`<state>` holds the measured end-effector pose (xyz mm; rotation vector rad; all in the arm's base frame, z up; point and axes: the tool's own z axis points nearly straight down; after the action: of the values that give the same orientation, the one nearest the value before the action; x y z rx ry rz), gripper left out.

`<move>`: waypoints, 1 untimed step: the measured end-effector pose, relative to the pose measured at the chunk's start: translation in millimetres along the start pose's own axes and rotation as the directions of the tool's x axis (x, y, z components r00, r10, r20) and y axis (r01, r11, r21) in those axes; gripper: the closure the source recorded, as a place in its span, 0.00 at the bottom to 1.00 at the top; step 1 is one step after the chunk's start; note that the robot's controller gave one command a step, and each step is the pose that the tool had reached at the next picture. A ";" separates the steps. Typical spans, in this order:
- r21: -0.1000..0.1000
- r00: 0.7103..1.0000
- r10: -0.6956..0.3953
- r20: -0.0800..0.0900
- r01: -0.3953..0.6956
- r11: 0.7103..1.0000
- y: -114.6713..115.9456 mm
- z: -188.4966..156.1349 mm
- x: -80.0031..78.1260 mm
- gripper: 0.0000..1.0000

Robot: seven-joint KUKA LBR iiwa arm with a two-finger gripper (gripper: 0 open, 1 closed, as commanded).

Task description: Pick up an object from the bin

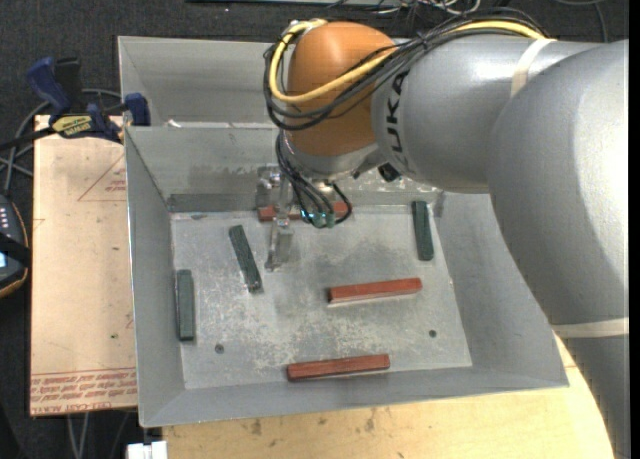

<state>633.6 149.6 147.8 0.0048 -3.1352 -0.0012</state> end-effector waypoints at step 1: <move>0.003 0.849 -0.528 0.007 0.528 0.849 30.3 76.4 -12.8 0.00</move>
Offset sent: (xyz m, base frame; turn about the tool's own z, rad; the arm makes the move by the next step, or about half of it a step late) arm 0.0114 0.0291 -0.0778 -0.5579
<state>645.8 180.0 71.3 0.8683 -3.0212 -0.0025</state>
